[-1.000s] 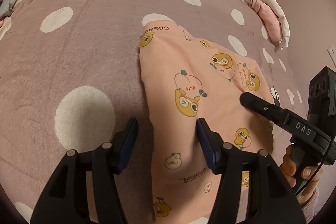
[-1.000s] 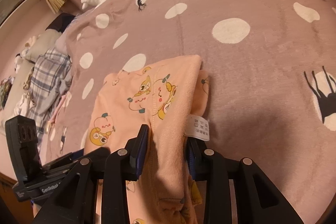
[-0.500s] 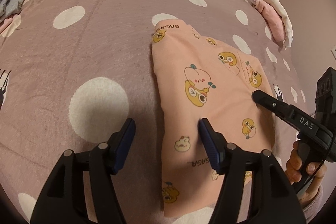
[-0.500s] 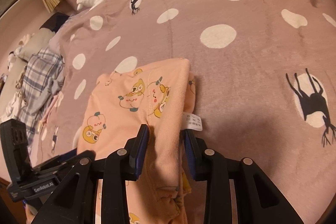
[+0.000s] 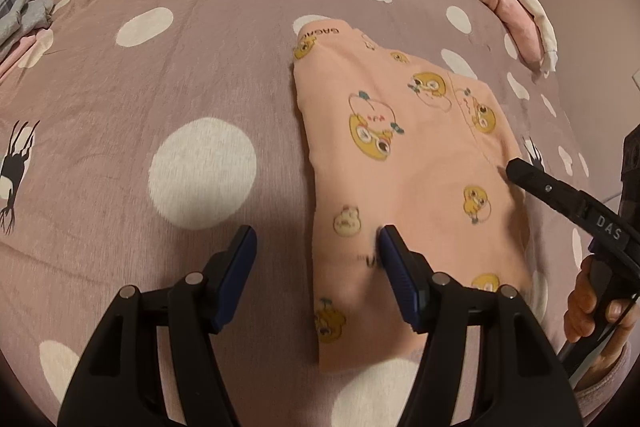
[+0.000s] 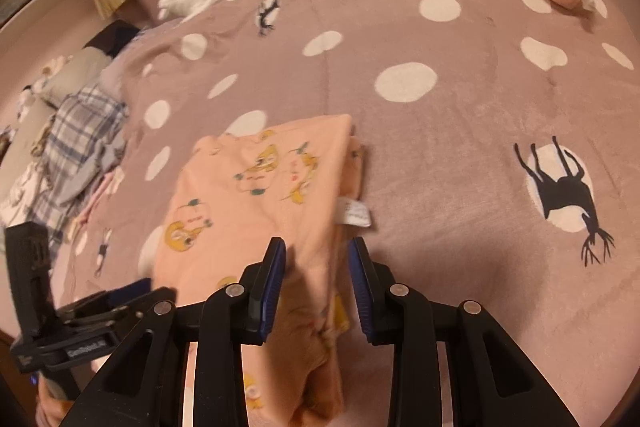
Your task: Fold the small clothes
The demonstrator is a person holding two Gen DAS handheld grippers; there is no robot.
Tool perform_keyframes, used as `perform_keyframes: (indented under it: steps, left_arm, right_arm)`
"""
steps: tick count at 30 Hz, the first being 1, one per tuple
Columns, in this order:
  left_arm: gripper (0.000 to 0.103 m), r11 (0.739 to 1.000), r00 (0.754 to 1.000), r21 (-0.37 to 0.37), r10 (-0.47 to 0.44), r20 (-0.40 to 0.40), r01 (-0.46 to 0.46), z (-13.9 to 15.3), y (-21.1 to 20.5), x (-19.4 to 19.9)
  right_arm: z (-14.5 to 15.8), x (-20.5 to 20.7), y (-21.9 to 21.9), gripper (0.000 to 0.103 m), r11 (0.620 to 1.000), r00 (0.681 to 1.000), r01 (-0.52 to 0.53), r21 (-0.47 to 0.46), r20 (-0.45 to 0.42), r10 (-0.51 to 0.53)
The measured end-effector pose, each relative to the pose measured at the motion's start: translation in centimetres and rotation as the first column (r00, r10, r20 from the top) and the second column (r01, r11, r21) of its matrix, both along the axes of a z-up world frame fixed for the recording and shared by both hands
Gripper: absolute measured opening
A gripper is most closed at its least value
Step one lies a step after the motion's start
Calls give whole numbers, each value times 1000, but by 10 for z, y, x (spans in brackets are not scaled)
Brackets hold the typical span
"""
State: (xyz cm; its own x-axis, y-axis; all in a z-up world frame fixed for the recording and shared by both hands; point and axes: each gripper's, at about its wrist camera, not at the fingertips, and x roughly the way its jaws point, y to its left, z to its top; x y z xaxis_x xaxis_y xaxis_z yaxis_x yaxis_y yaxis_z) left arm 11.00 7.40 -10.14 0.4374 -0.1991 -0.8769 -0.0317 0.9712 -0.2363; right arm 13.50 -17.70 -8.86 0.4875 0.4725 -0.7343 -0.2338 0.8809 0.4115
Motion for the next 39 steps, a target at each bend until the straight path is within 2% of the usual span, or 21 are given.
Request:
perform_keyframes:
  steps: [2,4,6,9,12,14,16,21,25,30,32,34,36,39]
  left_arm:
    - [64,1000,1000,10,-5,-3,5,-1,-1,-5]
    - [64,1000,1000,17,-6,-8,6,-3,-1,-9]
    - [64,1000,1000,19,-5,-14,5,-5,-2,-11]
    - [64,999,1000,32,-7,-15,8,-5,-4,-14]
    - [64,999,1000,51,-16,-16,17,-6,-7,-19]
    - [65,998,1000,64,-24,-16,25,-7,-8,-22]
    - [65,997,999,73,-29,-16,30,-7,-9,-26]
    - [66,996,999,78,-30,-17,31,-3,-10,-36]
    - [73,996,1000,85,-12,-6,13,6,-8,-45]
    - [91,996,999,91,11,39,-14,26,-5,-58]
    - [93,995,998,96,13,54,-18,36,-6,-63]
    - [103,994,998,106,20,62,-27,41,-8,-66]
    - [102,991,996,126,39,84,-49,49,-8,-71]
    - [102,989,993,126,59,102,-72,59,-7,-77]
  right_arm:
    - [1,-6,4,33,999,999,-39,-2,4,39]
    - [1,-13,10,39,997,998,-68,-35,15,68]
    - [0,-17,13,39,995,997,-80,-66,17,81]
    - [-7,-21,17,39,987,997,-72,-144,5,74]
    - [-9,-26,16,39,982,997,-75,-173,3,77]
    - [-11,-29,16,42,977,997,-79,-198,1,81]
    - [-13,-32,16,49,970,997,-76,-230,-1,78]
    - [-12,-41,10,53,961,997,-67,-270,4,71]
    - [-6,-50,5,55,955,998,-53,-292,17,61]
    - [12,-67,2,58,953,996,-48,-298,56,68]
    - [19,-73,1,65,956,995,-46,-291,74,71]
    - [27,-80,1,71,959,992,-45,-281,98,75]
    - [34,-84,2,74,962,990,-52,-269,113,85]
    - [45,-90,4,88,968,986,-70,-241,129,104]
